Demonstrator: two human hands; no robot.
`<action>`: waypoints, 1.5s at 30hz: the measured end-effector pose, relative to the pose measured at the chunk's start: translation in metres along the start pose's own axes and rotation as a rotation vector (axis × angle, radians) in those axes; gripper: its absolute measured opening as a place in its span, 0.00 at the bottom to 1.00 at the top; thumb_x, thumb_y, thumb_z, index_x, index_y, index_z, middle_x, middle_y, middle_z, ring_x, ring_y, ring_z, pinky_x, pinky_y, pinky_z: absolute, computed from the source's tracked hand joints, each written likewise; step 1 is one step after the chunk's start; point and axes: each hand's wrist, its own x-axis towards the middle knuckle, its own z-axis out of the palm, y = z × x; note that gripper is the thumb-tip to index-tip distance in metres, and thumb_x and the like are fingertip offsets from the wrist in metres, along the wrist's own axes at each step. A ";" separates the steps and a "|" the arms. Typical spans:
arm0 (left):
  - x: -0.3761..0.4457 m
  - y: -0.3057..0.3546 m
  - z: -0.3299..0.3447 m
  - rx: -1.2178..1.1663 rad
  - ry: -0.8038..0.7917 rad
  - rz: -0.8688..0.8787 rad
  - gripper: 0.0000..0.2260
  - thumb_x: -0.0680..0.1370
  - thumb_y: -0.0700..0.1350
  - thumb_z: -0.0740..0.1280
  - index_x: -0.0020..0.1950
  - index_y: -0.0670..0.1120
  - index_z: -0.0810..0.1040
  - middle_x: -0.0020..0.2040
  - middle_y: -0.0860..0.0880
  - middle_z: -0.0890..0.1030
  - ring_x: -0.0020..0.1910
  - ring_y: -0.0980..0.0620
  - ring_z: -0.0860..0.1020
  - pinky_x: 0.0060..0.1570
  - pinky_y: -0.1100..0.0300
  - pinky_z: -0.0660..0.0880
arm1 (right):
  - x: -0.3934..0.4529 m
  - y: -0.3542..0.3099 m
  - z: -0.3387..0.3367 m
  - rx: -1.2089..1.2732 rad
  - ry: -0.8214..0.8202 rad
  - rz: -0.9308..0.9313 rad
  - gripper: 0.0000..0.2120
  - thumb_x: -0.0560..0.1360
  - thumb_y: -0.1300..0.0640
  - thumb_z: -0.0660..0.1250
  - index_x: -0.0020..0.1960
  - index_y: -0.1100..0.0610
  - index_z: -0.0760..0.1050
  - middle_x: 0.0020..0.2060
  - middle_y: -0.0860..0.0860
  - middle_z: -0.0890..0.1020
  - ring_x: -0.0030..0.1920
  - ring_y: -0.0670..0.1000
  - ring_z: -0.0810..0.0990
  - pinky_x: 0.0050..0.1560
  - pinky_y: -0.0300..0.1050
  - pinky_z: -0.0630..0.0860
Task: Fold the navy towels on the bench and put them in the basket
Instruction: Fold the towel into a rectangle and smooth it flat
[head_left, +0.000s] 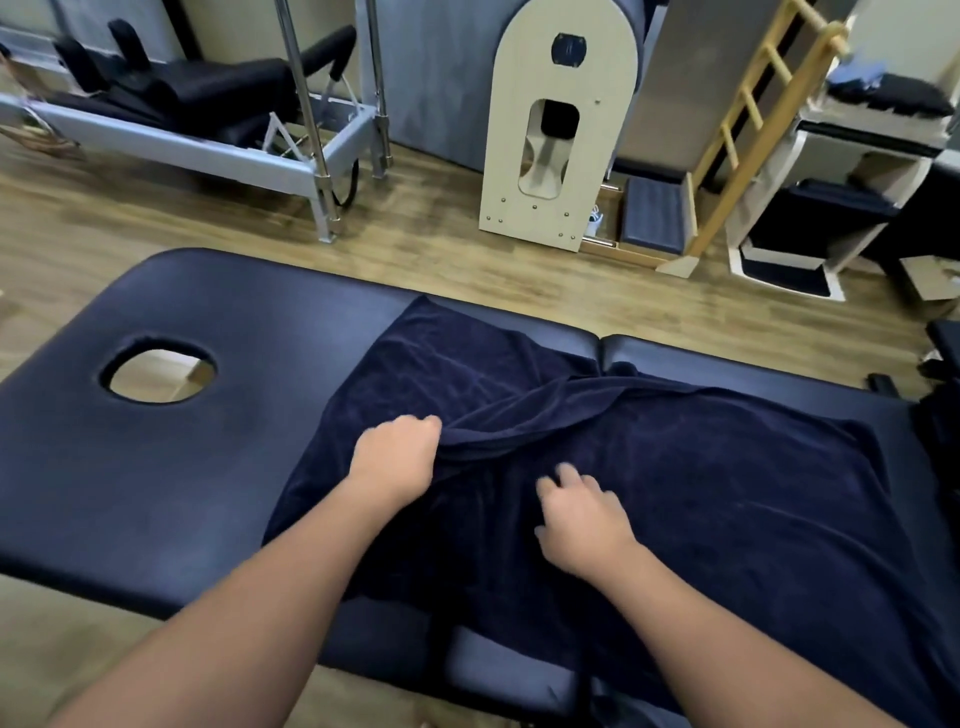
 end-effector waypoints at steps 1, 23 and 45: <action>0.007 -0.006 -0.004 0.018 -0.003 0.037 0.09 0.75 0.35 0.60 0.51 0.48 0.69 0.50 0.47 0.78 0.49 0.43 0.79 0.43 0.53 0.67 | 0.009 -0.006 -0.007 0.045 0.100 -0.025 0.26 0.77 0.50 0.68 0.72 0.53 0.64 0.74 0.55 0.62 0.66 0.59 0.70 0.60 0.56 0.74; 0.047 -0.127 0.036 -1.006 -0.250 -0.578 0.08 0.70 0.45 0.76 0.48 0.47 0.83 0.44 0.48 0.86 0.46 0.48 0.84 0.52 0.50 0.82 | 0.287 -0.106 -0.122 0.673 0.268 0.080 0.02 0.74 0.57 0.65 0.45 0.53 0.77 0.36 0.50 0.78 0.43 0.59 0.77 0.41 0.45 0.69; -0.009 -0.203 0.027 -1.150 -0.726 -0.459 0.08 0.72 0.37 0.78 0.50 0.44 0.85 0.45 0.48 0.87 0.45 0.50 0.86 0.44 0.60 0.80 | 0.339 -0.109 -0.132 0.740 0.155 0.021 0.10 0.69 0.62 0.79 0.49 0.57 0.82 0.41 0.53 0.83 0.43 0.54 0.82 0.42 0.45 0.76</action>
